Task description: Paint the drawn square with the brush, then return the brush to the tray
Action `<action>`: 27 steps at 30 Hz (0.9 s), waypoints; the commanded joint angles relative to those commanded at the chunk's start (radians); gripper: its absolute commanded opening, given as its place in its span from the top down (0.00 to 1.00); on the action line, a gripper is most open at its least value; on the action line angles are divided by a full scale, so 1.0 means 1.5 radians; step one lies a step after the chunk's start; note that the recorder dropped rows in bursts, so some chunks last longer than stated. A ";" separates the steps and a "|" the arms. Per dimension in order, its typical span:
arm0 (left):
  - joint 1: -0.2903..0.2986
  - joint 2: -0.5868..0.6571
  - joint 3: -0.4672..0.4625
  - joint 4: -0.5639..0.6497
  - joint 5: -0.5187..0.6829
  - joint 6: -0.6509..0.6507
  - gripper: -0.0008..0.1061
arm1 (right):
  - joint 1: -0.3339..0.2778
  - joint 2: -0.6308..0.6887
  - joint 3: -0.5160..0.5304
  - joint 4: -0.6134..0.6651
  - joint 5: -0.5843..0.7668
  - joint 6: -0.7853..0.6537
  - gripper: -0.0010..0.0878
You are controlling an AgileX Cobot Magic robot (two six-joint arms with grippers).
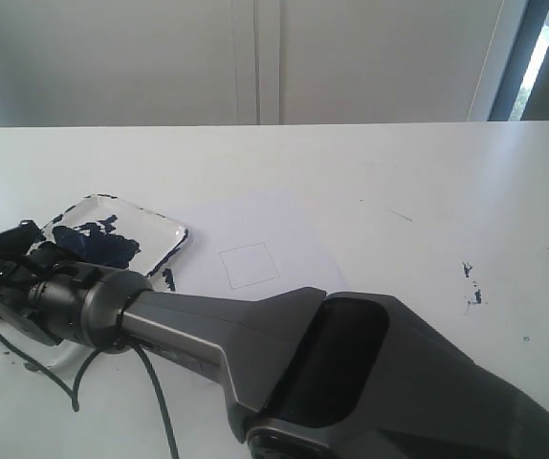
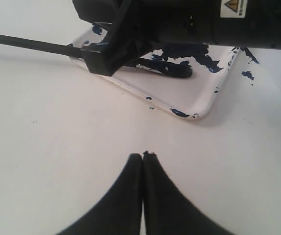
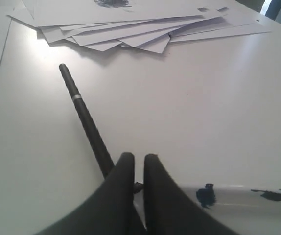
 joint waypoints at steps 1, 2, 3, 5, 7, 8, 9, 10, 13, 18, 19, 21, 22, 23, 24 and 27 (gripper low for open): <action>0.000 0.000 0.000 0.000 0.000 0.000 0.95 | 0.000 0.000 0.000 0.000 0.007 0.000 0.65; 0.000 0.000 0.000 0.000 0.000 0.001 0.95 | 0.000 0.000 0.000 0.000 0.012 0.000 0.55; 0.000 0.000 0.000 0.000 0.000 0.001 0.95 | 0.000 0.000 0.000 0.000 0.018 0.000 0.44; 0.000 0.000 0.000 0.000 0.000 0.001 0.95 | 0.000 0.000 0.000 0.000 0.034 -0.013 0.24; 0.000 0.000 0.000 0.000 0.000 0.001 0.95 | 0.000 0.000 0.000 0.000 0.051 -0.051 0.16; 0.000 0.000 0.000 0.000 0.000 0.001 0.95 | 0.001 0.000 0.000 0.000 0.062 -0.070 0.16; 0.000 0.000 0.000 0.000 0.000 0.001 0.95 | 0.003 0.000 0.000 0.000 0.070 -0.086 0.17; 0.000 0.000 0.000 0.000 0.000 0.001 0.95 | 0.004 0.000 0.000 0.000 0.081 -0.105 0.18; 0.000 0.000 0.000 0.000 0.000 0.001 0.95 | 0.009 0.000 0.000 0.000 0.095 -0.148 0.23; 0.000 0.000 0.000 0.000 0.000 0.001 0.95 | 0.006 0.006 0.000 0.000 0.095 -0.145 0.29; 0.000 0.000 0.000 0.000 0.000 0.001 0.95 | 0.005 0.011 0.000 0.000 0.095 -0.141 0.31; 0.000 0.000 0.000 0.000 0.000 0.001 0.95 | 0.004 0.024 0.000 0.002 0.106 -0.140 0.34; 0.000 0.000 0.000 0.000 0.000 0.001 0.95 | 0.002 0.026 0.000 0.002 0.111 -0.137 0.35; 0.000 0.000 0.000 0.000 0.000 0.001 0.95 | 0.002 0.032 0.000 0.002 0.119 -0.120 0.39; 0.000 0.000 0.000 0.000 0.000 0.001 0.95 | 0.002 0.032 0.000 0.002 0.119 -0.112 0.41; 0.000 0.000 0.000 0.000 0.000 0.001 0.95 | 0.002 0.032 0.000 0.007 0.092 -0.108 0.62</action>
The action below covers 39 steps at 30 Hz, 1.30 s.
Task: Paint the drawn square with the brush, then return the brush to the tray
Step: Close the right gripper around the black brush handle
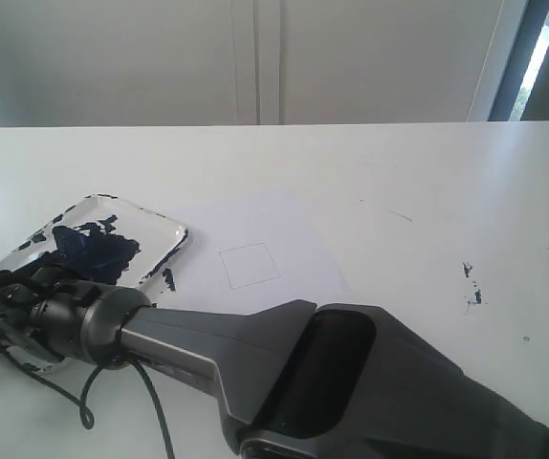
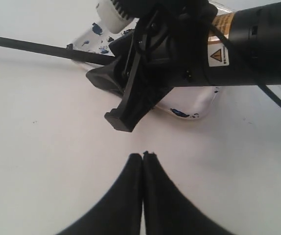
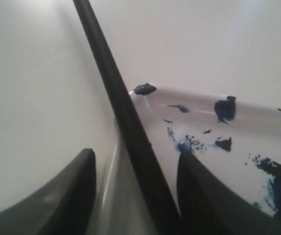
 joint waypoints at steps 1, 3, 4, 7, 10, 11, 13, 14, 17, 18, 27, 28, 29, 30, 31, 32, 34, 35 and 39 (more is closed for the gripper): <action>0.000 0.000 0.000 0.000 0.000 0.000 0.95 | 0.000 0.000 0.000 0.008 -0.007 0.000 0.66; 0.000 0.000 0.000 0.000 0.000 0.000 0.95 | 0.000 0.000 0.000 0.038 -0.028 0.000 0.80; 0.000 0.000 0.000 0.000 0.000 0.000 0.95 | 0.000 0.000 0.000 0.052 -0.035 0.000 0.86; 0.000 0.000 0.000 0.000 0.000 0.000 0.95 | 0.000 -0.008 0.000 0.052 -0.057 0.002 0.99; 0.000 0.000 0.000 0.000 0.000 0.000 0.95 | 0.000 -0.033 0.000 0.055 -0.070 -0.004 0.99; 0.000 0.000 0.000 0.000 0.000 0.000 0.95 | 0.000 -0.043 0.000 0.055 -0.068 -0.004 0.99; 0.000 0.000 0.000 0.001 0.000 0.000 0.95 | 0.000 -0.056 0.000 0.053 -0.062 -0.004 0.99; 0.000 0.000 0.000 0.001 0.000 0.000 0.95 | 0.000 -0.064 0.000 0.052 -0.057 -0.004 0.99; 0.000 0.000 0.000 0.001 0.000 0.000 0.95 | 0.000 -0.080 0.000 0.047 -0.042 -0.020 0.99; 0.000 0.000 0.000 0.001 0.000 0.000 0.95 | 0.000 -0.086 0.000 0.047 -0.029 -0.038 0.99; 0.000 0.000 0.000 0.001 0.000 0.000 0.95 | -0.008 -0.105 0.000 0.047 0.109 -0.130 0.99; 0.000 0.000 0.000 0.001 0.000 0.000 0.95 | -0.008 -0.105 0.000 0.047 0.109 -0.130 0.99; 0.000 0.000 0.000 0.001 0.000 0.000 0.95 | -0.010 -0.106 0.000 0.047 0.109 -0.132 0.99; 0.000 0.000 0.000 0.001 0.000 0.000 0.95 | -0.012 -0.110 0.000 0.046 0.109 -0.135 0.99; 0.000 0.000 0.000 0.001 0.000 0.000 0.95 | -0.014 -0.112 0.000 0.046 0.114 -0.139 0.99; 0.000 0.000 0.000 0.001 0.000 0.000 0.95 | -0.016 -0.113 0.000 0.046 0.120 -0.144 0.99; 0.000 0.000 0.000 0.001 0.000 0.000 0.95 | -0.022 -0.118 0.000 0.046 0.147 -0.164 0.99; 0.000 0.000 0.000 0.001 0.000 0.000 0.95 | -0.024 -0.119 0.000 0.046 0.160 -0.178 0.99; 0.000 0.000 0.000 0.001 0.000 0.000 0.95 | -0.044 -0.121 0.000 0.046 0.243 -0.241 0.99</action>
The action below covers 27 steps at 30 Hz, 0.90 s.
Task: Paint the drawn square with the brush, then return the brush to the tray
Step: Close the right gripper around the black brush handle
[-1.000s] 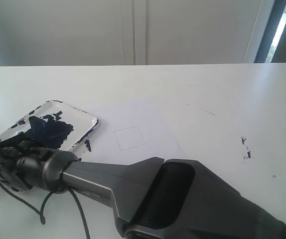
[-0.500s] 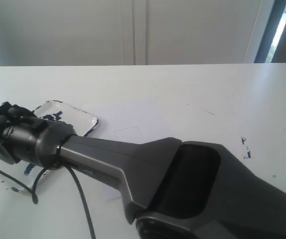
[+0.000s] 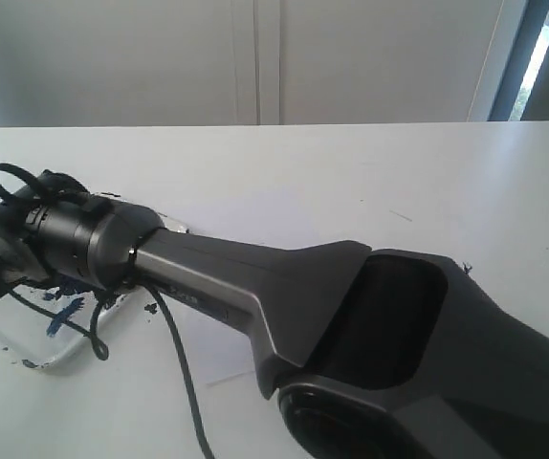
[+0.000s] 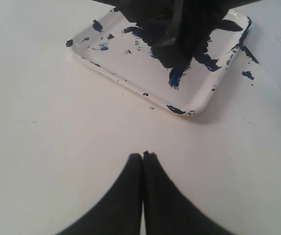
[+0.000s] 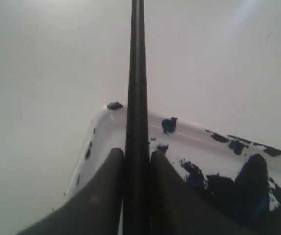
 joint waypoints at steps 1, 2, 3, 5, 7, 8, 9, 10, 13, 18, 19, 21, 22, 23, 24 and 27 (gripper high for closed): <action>0.000 0.000 0.000 0.001 0.000 0.000 0.95 | -0.003 -0.001 0.000 0.004 0.018 -0.018 0.99; 0.000 0.000 0.000 0.001 0.000 0.000 0.95 | -0.006 -0.001 0.000 0.020 0.032 -0.046 0.99; 0.000 0.000 0.000 0.001 0.000 0.000 0.95 | -0.008 -0.004 0.000 0.045 0.044 -0.084 0.99; 0.000 0.000 0.000 0.001 0.000 0.000 0.95 | -0.010 -0.008 0.000 0.109 0.068 -0.177 0.99; 0.000 0.000 0.000 0.001 0.000 0.000 0.95 | -0.013 -0.015 0.000 0.190 0.094 -0.280 0.99; 0.000 0.000 0.000 0.001 0.000 0.000 0.95 | -0.016 -0.020 0.000 0.221 0.111 -0.321 0.99; 0.000 0.000 0.000 0.001 0.000 0.000 0.95 | -0.017 -0.020 0.000 0.242 0.130 -0.353 0.99; 0.000 0.000 0.000 0.001 0.000 0.000 0.95 | -0.018 -0.022 0.000 0.252 0.147 -0.374 0.99; 0.000 0.000 0.000 0.001 0.000 0.000 0.95 | -0.032 -0.020 0.000 0.252 0.222 -0.408 0.99; 0.000 0.000 0.000 0.001 0.000 0.000 0.95 | -0.065 -0.013 0.000 0.271 0.199 -0.409 0.99; 0.000 0.000 0.000 0.001 0.000 0.000 0.95 | -0.068 -0.005 0.000 0.276 0.179 -0.407 0.99; 0.000 0.000 0.000 0.001 0.000 0.000 0.95 | -0.070 0.008 0.000 0.279 0.173 -0.409 0.99; 0.000 0.000 0.000 0.001 0.000 0.000 0.95 | -0.070 0.017 0.000 0.279 0.177 -0.428 0.99; 0.000 0.000 0.000 0.001 0.000 0.000 0.95 | -0.070 0.022 0.000 0.284 0.183 -0.441 0.99; 0.000 0.000 0.000 0.001 0.000 0.000 0.95 | -0.070 0.028 0.000 0.294 0.188 -0.457 0.99; 0.000 0.000 0.000 0.001 0.000 0.000 0.95 | -0.070 0.035 0.000 0.310 0.165 -0.453 0.99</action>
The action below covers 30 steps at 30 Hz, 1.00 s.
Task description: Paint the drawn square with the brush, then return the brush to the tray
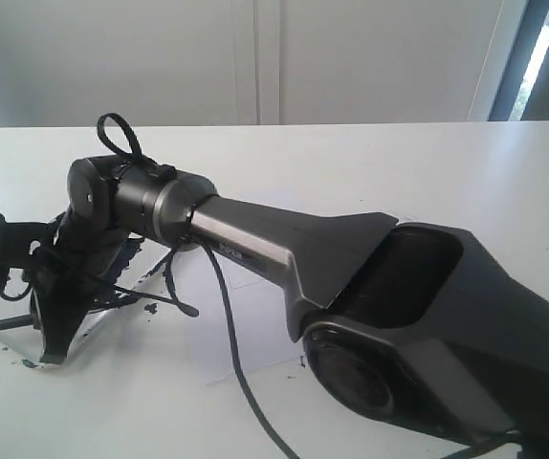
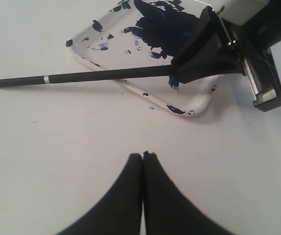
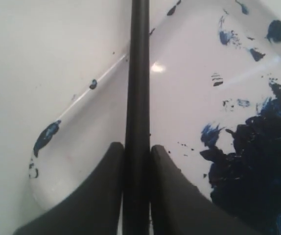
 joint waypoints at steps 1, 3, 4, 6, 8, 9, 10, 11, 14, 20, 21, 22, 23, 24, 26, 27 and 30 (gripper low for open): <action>0.000 0.000 0.000 0.000 0.000 0.000 0.95 | 0.000 0.001 0.000 0.011 -0.015 0.008 0.99; 0.000 0.000 0.000 0.000 0.000 0.000 0.95 | 0.000 0.005 0.000 0.038 -0.039 0.008 0.99; 0.000 0.000 0.000 0.000 0.000 0.000 0.95 | 0.000 0.007 0.000 0.042 -0.049 0.010 0.99; 0.000 0.000 0.000 0.000 0.000 0.000 0.95 | 0.000 0.013 0.000 0.042 -0.070 0.025 0.99; 0.000 0.000 0.000 0.000 0.000 0.000 0.95 | 0.000 0.019 0.000 0.042 -0.085 0.038 0.99; 0.000 0.000 0.000 0.000 0.000 0.000 0.95 | 0.000 0.021 0.000 0.042 -0.090 0.046 0.99; 0.000 0.000 0.000 0.000 0.000 0.000 0.95 | 0.000 0.022 0.000 0.042 -0.095 0.046 0.99; 0.000 0.000 0.000 0.000 0.000 0.000 0.95 | 0.000 0.022 0.000 0.042 -0.096 0.046 0.99; 0.000 0.000 0.000 0.000 0.000 0.000 0.95 | 0.001 0.022 0.000 0.042 -0.090 0.014 0.99; 0.000 0.000 0.000 0.000 0.000 0.000 0.95 | 0.010 0.022 0.000 0.068 -0.053 -0.132 0.99; 0.000 0.000 0.000 0.000 0.000 0.000 0.95 | 0.010 0.022 0.000 0.077 -0.056 -0.138 0.99; 0.000 0.000 0.000 0.000 0.000 0.000 0.95 | 0.010 0.022 0.000 0.082 -0.059 -0.139 0.99; 0.000 0.000 0.000 0.000 0.000 0.000 0.95 | 0.010 0.022 0.000 0.085 -0.065 -0.139 0.99; 0.000 0.000 0.000 0.000 0.000 0.000 0.95 | 0.010 0.022 0.000 0.085 -0.066 -0.139 0.99; 0.000 0.000 0.000 0.000 0.000 0.000 0.95 | 0.010 0.022 0.000 0.088 -0.073 -0.134 0.99; 0.000 0.000 0.000 0.000 0.000 0.000 0.95 | 0.010 0.022 0.000 0.088 -0.078 -0.126 0.99; 0.000 0.000 0.000 0.000 0.000 0.000 0.95 | 0.010 0.022 0.000 0.088 -0.110 -0.087 0.99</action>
